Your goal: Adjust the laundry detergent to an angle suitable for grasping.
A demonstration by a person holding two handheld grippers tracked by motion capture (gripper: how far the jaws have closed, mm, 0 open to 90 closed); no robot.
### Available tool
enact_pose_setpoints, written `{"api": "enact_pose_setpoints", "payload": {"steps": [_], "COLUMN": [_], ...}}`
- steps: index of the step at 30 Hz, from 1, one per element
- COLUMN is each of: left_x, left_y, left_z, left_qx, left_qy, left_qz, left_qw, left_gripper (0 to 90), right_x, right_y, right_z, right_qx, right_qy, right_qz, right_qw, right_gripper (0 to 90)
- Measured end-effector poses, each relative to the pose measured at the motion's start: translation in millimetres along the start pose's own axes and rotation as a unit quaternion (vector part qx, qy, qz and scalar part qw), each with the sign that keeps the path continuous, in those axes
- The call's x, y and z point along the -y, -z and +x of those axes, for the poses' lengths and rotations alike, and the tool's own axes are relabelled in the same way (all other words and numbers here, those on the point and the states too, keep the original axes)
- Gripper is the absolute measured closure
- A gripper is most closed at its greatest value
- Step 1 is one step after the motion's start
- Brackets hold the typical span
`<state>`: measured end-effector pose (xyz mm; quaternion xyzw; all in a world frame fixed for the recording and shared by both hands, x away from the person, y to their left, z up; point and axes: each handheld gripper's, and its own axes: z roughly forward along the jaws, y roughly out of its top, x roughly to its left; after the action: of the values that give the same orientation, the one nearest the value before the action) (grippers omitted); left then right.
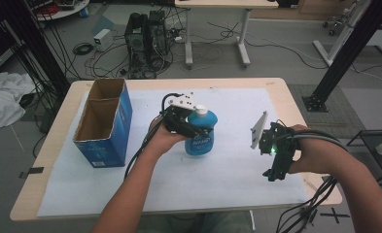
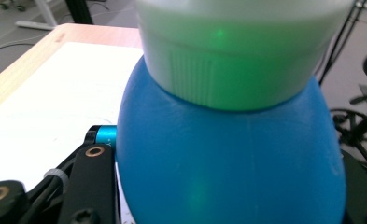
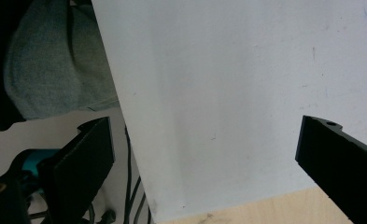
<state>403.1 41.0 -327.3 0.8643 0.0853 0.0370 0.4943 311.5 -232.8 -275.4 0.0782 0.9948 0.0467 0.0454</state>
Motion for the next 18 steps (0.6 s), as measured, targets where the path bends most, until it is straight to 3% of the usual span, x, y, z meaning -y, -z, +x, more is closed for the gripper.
{"api": "enact_pose_setpoints", "payload": {"steps": [1,5,9,10,13,14,15,16,18], "left_x": [0.2,4.4,8.8,9.8,12.1,12.6,13.1,14.0,15.7], "left_y": [1.1,4.1,5.5,5.6,4.8,5.2,5.6,6.0,5.7], "left_z": [1.7,6.9,10.9,11.9,13.7,14.2,15.4,15.6,16.9], "left_qx": [0.002,0.015,0.025,0.031,0.038,0.04,0.04,0.042,0.043], "left_qy": [-0.01,-0.017,-0.012,-0.013,-0.012,-0.014,-0.022,-0.019,-0.02], "left_qz": [0.005,0.0,-0.009,-0.006,-0.006,-0.002,0.003,0.006,0.0], "left_qw": [0.9999,0.9997,0.9996,0.9994,0.9992,0.9991,0.999,0.9989,0.9989], "left_gripper": [45.1,45.0,45.0,45.0,45.0,45.0,45.0,45.0,45.0], "right_x": [-0.2,-1.3,-2.6,-2.7,-4.0,-4.1,-5.0,-5.4,-6.5], "right_y": [0.1,-0.4,-1.6,-1.2,-1.3,-1.0,-1.7,-2.0,-2.7], "right_z": [0.1,0.3,0.4,-0.7,0.1,-1.6,0.0,-0.2,-1.5], "right_qx": [-0.001,-0.002,-0.003,-0.002,-0.003,-0.002,-0.003,-0.003,-0.004], "right_qy": [0.0,0.002,0.002,0.009,0.001,0.013,-0.001,0.001,0.008], "right_qz": [0.0,-0.002,0.001,0.005,0.002,0.006,0.002,0.003,0.005], "right_qw": [1.0,1.0,1.0,0.9999,1.0,0.9999,1.0,1.0,0.9999], "right_gripper": [3.5,3.5,3.5,3.5,3.5,3.5,3.5,3.5,3.5]}}
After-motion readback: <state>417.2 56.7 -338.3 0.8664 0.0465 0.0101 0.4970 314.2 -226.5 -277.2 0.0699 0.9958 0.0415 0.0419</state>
